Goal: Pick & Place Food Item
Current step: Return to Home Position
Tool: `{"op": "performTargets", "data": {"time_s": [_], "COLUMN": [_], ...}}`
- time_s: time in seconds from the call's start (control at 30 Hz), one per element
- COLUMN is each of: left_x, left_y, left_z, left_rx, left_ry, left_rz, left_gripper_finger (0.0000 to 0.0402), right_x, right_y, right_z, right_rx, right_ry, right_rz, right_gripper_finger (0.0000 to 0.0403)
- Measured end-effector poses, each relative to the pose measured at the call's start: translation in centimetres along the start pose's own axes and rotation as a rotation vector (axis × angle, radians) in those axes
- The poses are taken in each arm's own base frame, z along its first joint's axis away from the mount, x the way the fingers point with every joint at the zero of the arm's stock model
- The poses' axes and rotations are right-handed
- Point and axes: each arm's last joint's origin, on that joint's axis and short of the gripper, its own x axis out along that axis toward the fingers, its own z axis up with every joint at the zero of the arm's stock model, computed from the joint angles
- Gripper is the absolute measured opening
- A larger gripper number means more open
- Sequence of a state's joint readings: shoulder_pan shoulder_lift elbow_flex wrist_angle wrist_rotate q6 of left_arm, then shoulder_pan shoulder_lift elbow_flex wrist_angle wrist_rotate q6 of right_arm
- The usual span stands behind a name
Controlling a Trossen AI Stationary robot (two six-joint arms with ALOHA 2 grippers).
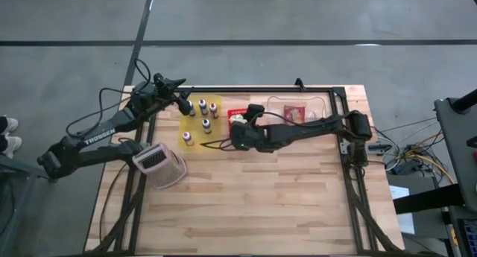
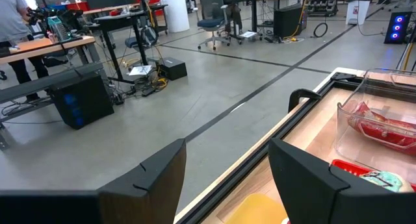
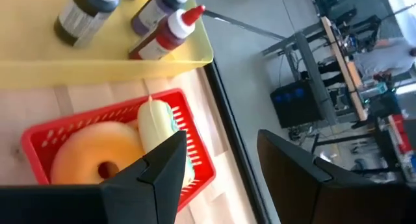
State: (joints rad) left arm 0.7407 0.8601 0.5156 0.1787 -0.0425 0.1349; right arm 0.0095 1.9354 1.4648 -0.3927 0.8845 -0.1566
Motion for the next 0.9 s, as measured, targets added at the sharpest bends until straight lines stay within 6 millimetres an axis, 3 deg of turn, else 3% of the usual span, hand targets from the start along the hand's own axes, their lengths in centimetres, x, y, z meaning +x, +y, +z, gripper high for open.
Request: {"op": "performTargets", "data": {"time_s": [0.13,0.43,0.9], "left_x": [0.0,0.0,0.0], "left_y": [0.0,0.0,0.0], "left_z": [0.0,0.0,0.0], "left_rx": [0.0,0.0,0.0], "left_ry": [0.0,0.001,0.001], "left_rz": [0.0,0.0,0.0], "left_gripper_finger": [0.0223,0.0223,0.0223], "right_x": [-0.6,-2.3,-1.4], "right_y": [-0.3,-1.9,-3.5], "right_z": [0.2,1.3,3.6], "right_rx": [0.058,0.167,0.337], "right_ry": [-0.015,-0.131,-0.378], "right_rz": [0.016,0.244,0.44], "right_gripper_finger": [0.0185,0.0185,0.0175]}}
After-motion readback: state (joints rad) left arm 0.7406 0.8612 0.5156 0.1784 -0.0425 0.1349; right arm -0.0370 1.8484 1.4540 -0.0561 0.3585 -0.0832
